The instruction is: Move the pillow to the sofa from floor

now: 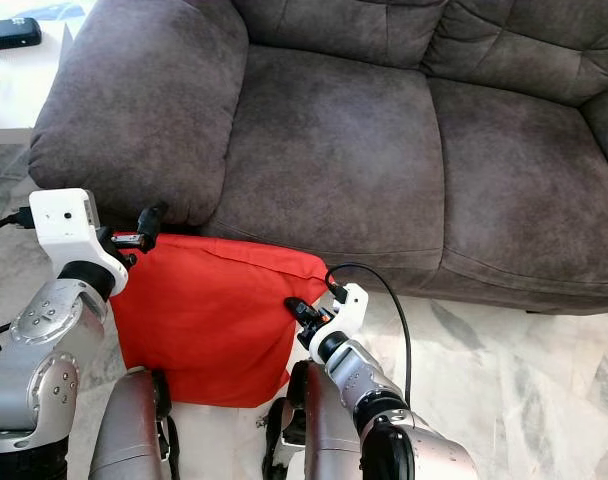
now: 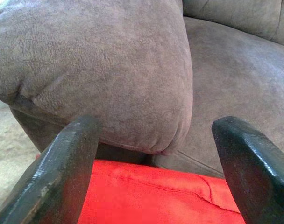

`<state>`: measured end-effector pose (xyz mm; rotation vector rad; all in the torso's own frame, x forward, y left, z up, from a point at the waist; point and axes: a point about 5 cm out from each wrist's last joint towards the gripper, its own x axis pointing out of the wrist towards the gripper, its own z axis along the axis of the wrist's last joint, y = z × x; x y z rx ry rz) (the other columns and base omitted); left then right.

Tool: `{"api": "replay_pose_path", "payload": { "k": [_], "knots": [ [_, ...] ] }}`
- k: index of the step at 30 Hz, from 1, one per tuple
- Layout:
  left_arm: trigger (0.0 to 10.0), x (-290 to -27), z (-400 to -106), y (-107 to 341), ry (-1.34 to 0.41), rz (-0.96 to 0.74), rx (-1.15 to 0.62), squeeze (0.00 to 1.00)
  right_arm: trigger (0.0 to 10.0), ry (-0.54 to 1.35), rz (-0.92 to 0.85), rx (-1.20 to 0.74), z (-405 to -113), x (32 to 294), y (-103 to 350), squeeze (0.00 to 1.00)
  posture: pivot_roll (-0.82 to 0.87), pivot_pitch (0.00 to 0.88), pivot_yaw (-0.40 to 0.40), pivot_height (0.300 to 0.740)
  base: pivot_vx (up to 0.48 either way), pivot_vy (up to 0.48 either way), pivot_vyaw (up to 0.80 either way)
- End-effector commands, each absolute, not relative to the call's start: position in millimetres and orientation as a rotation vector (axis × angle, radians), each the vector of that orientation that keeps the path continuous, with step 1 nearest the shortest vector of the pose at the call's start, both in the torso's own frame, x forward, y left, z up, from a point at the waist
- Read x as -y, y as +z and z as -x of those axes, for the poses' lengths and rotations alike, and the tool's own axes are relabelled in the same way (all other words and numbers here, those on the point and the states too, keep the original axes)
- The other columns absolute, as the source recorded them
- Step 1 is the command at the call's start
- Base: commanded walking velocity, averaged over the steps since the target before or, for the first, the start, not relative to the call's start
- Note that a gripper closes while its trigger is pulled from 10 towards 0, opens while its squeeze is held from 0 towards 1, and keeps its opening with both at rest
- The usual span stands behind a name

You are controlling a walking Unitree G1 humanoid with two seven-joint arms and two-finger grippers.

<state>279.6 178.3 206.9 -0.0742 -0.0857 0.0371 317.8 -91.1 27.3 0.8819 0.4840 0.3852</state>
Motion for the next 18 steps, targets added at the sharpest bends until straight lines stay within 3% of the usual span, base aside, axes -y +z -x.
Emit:
{"api": "replay_pose_path", "payload": {
  "k": [1,7,8,11,13,18],
  "knots": [
    [10.0,-185.3,-276.4,193.3,0.066,0.071,0.042,0.0,0.0,0.359,-0.877,-0.495,-312.7,99.0,20.3,0.0,0.2,0.304,-0.252,0.612,0.0,0.0,0.0],
    [10.0,-196.8,-272.8,180.4,0.116,0.102,0.007,0.0,0.0,0.375,-0.863,-0.485,-314.7,100.6,22.8,0.0,0.2,0.279,-0.255,0.612,0.0,0.0,0.0],
    [10.0,-214.0,-265.3,163.5,0.191,0.179,-0.041,0.0,10.0,0.375,-0.821,-0.479,-317.1,105.0,24.8,0.0,0.19,0.249,-0.256,0.612,0.0,0.0,0.0],
    [10.0,-225.4,-258.4,152.1,0.233,0.229,-0.073,0.0,10.0,0.379,-0.807,-0.467,-318.9,109.2,26.8,0.0,0.19,0.24,-0.257,0.612,0.0,0.0,0.0],
    [10.0,-243.9,-249.0,139.9,0.302,0.352,-0.088,0.0,10.0,0.418,-0.777,-0.459,-318.0,114.0,27.4,0.0,0.18,0.221,-0.262,0.612,0.0,0.0,0.0],
    [10.0,-261.4,-242.0,129.7,0.38,0.402,-0.096,0.0,10.0,0.45,-0.758,-0.456,-315.7,119.3,26.5,0.0,0.17,0.206,-0.272,0.612,0.0,0.0,0.0]
  ]
}}
